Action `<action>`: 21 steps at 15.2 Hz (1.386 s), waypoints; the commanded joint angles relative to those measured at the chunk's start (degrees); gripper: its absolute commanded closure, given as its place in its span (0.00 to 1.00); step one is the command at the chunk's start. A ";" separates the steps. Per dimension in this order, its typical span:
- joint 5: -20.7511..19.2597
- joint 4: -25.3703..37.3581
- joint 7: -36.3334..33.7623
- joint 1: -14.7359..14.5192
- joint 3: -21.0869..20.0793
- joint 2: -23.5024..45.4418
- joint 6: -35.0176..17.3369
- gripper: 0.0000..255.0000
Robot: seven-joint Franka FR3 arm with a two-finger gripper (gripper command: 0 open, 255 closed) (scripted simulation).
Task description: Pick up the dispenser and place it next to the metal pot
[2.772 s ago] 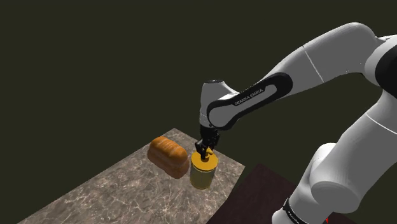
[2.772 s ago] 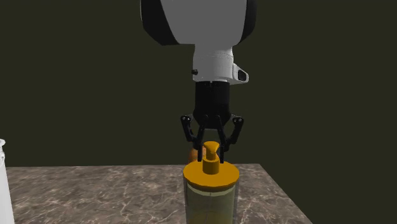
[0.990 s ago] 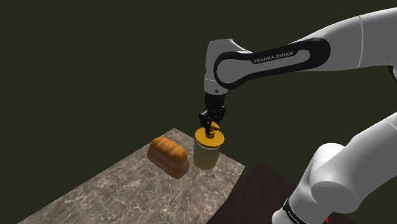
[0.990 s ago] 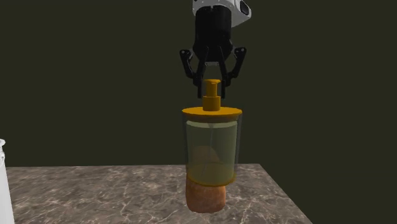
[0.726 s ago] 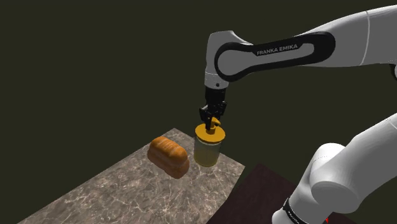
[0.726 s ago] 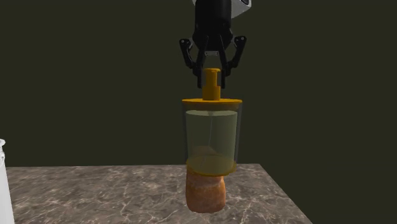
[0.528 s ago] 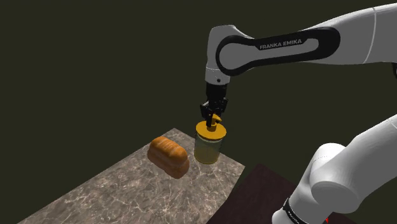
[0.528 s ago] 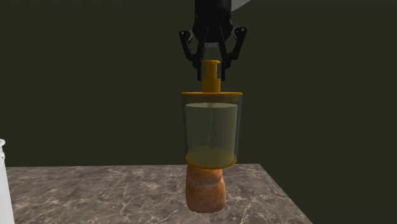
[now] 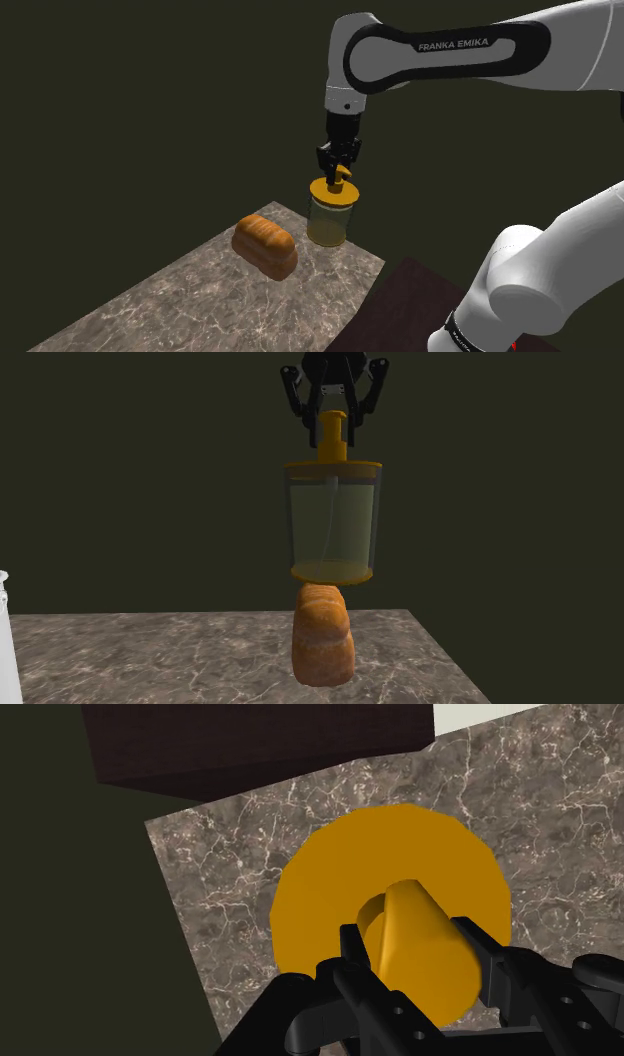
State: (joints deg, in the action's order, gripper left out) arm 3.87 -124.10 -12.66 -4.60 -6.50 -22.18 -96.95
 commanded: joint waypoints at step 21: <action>4.29 13.33 -18.82 -6.28 -12.69 6.08 5.82 1.00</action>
State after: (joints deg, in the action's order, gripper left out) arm 7.94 -111.52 -29.96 -10.42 -18.25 -16.63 -91.20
